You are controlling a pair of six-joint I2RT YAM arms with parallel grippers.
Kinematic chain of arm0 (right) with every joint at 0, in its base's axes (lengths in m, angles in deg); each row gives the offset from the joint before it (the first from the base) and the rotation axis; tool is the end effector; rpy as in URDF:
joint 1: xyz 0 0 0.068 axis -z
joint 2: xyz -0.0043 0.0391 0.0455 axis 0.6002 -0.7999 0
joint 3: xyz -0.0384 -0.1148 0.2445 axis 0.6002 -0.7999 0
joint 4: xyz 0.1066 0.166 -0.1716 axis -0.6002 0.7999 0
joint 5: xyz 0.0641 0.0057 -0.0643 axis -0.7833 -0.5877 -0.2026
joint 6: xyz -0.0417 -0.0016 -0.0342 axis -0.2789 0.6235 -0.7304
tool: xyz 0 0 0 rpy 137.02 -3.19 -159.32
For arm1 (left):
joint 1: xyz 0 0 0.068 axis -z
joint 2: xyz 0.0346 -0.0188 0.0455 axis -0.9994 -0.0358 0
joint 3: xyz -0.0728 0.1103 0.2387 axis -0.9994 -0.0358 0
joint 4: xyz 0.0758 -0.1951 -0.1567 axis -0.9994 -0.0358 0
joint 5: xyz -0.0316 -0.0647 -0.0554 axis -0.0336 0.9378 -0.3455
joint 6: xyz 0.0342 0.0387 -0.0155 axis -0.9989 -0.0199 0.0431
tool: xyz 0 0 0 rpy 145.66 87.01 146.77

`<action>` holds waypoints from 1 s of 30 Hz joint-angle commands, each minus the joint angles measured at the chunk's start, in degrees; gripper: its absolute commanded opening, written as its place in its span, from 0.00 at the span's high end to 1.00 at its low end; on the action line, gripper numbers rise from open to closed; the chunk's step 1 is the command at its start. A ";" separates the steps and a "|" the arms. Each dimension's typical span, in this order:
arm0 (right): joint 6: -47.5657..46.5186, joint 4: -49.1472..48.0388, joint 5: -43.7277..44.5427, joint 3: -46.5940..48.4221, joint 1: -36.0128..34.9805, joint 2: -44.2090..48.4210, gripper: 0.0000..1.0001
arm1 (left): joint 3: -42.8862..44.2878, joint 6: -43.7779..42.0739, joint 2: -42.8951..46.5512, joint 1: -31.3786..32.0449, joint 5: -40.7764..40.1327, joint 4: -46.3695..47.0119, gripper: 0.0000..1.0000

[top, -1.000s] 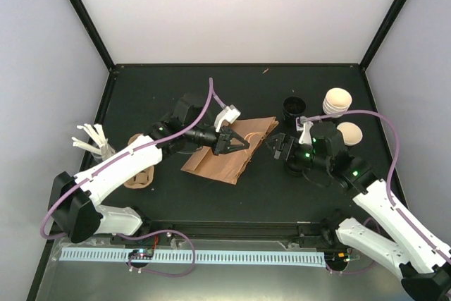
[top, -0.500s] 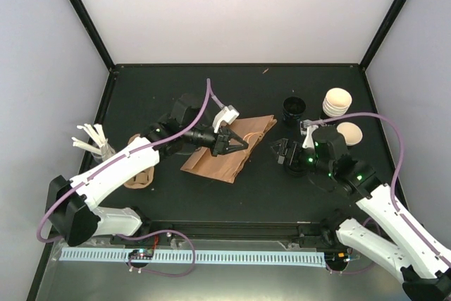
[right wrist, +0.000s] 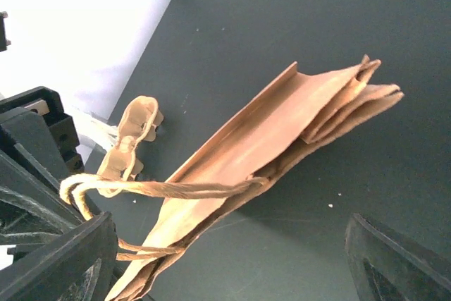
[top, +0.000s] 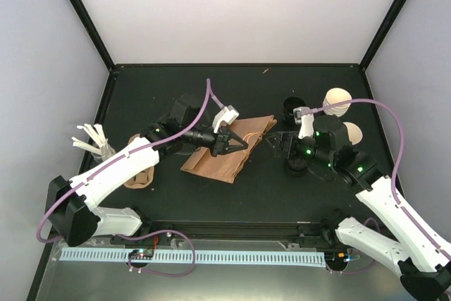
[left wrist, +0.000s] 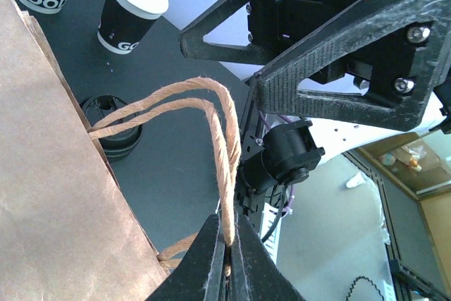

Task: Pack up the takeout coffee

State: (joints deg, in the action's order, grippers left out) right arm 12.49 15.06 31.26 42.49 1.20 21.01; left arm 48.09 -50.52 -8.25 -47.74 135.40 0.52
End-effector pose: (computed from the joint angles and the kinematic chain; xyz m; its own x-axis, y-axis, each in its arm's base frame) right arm 0.1343 0.1044 0.3406 -0.7305 0.1597 -0.6640 -0.3503 0.7470 0.5650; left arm 0.1967 -0.2009 0.3242 -0.6372 0.2744 -0.7202 0.7699 0.1841 -0.6110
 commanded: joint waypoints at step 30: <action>8.79 -9.89 -4.68 2.07 -0.87 -3.85 0.29 | 4.59 -1.75 -2.20 0.21 1.28 0.74 0.98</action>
State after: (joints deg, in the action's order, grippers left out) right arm 16.40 6.29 23.72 43.41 0.83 17.21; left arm 50.39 -51.37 -10.00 -47.74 135.51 0.47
